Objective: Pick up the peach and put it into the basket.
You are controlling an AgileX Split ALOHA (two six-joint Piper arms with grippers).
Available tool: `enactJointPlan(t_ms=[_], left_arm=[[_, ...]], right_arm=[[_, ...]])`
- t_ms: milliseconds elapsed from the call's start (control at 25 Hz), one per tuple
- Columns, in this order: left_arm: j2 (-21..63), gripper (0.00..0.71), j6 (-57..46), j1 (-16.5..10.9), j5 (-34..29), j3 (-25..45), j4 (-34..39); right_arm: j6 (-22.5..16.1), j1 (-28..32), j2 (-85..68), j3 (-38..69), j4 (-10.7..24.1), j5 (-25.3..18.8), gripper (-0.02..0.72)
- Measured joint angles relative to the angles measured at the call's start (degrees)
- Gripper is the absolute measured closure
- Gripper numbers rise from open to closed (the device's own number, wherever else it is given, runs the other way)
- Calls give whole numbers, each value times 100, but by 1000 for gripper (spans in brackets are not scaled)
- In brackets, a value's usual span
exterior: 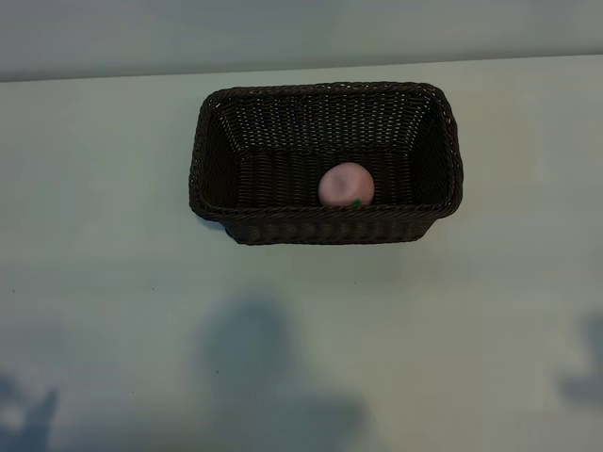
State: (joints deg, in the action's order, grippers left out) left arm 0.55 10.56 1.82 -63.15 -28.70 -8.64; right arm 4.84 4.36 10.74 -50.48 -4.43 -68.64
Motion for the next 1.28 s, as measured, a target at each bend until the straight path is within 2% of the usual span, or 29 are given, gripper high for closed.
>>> enactJointPlan(t_ms=[400, 920, 1160, 1280], left_arm=[[0, 120, 0, 0, 0, 0, 0], [0, 120, 0, 0, 0, 0, 0], [0, 120, 0, 0, 0, 0, 0], [0, 120, 0, 0, 0, 0, 0]], right_arm=[[0, -149, -1069, 1188, 65, 187, 177], [0, -149, -1117, 1745, 443, 229, 177], [-33, -149, -1117, 2072, 378, 310, 177], [-127, -149, -1117, 2146, 378, 490, 177]])
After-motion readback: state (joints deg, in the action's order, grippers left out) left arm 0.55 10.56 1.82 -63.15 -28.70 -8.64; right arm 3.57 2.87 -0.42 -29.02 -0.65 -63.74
